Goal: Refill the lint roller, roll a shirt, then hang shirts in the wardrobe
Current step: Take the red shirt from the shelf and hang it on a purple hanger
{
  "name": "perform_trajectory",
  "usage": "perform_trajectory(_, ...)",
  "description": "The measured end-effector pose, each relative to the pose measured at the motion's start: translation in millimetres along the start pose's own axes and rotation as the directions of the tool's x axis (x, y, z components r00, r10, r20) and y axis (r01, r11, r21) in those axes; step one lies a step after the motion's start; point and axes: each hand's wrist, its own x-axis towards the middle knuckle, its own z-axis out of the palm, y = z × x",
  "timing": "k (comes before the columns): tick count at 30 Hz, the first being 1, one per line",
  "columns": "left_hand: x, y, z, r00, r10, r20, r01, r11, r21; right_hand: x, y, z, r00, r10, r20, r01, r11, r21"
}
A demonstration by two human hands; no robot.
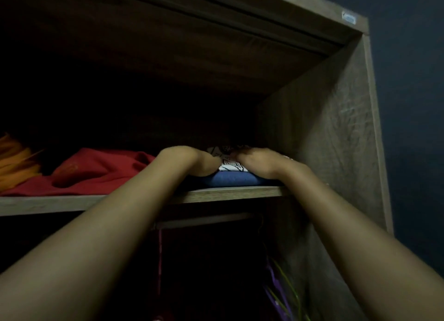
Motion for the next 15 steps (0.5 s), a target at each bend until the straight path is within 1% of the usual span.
perform_trajectory(3,-3.9,3.3,2.4,0.999,0.003,-0.034,-0.004,1.0,-0.03,3.1,1.9,-0.2,0.999,0.044,-0.009,-0.044,0.997,0.066)
perform_trajectory(5,-18.7,8.0,1.1,0.999,0.014,-0.031,-0.015,0.999,-0.03,0.6,0.3,-0.1,0.999,0.035,0.005,-0.036,0.997,0.071)
perform_trajectory(7,-31.6,9.4,-2.6,0.999,0.049,-0.02,-0.05,0.998,-0.031,-4.9,-5.0,-1.8,1.0,0.019,0.008,-0.02,0.999,0.048)
perform_trajectory(10,-51.9,-2.1,-17.9,0.992,0.116,0.043,-0.118,0.993,0.029,-11.7,-12.1,-9.6,0.995,0.099,0.002,-0.099,0.995,-0.014)
perform_trajectory(11,-60.3,-10.8,-26.1,0.991,0.128,0.043,-0.13,0.99,0.047,-13.3,-15.5,-12.6,0.993,0.109,-0.032,-0.111,0.992,-0.06)
perform_trajectory(12,-70.8,-20.6,-35.0,0.991,0.133,0.021,-0.134,0.99,0.053,-16.0,-21.8,-15.7,0.992,0.089,-0.095,-0.098,0.99,-0.098)
perform_trajectory(13,-82.2,-34.9,-43.4,0.992,0.123,-0.012,-0.122,0.991,0.049,-18.0,-29.9,-17.1,0.985,0.028,-0.168,-0.047,0.993,-0.106)
perform_trajectory(15,-100.5,-68.1,-54.4,0.995,0.09,-0.046,-0.089,0.996,0.032,-23.4,-55.9,-18.9,0.954,-0.117,-0.277,0.123,0.992,0.003)
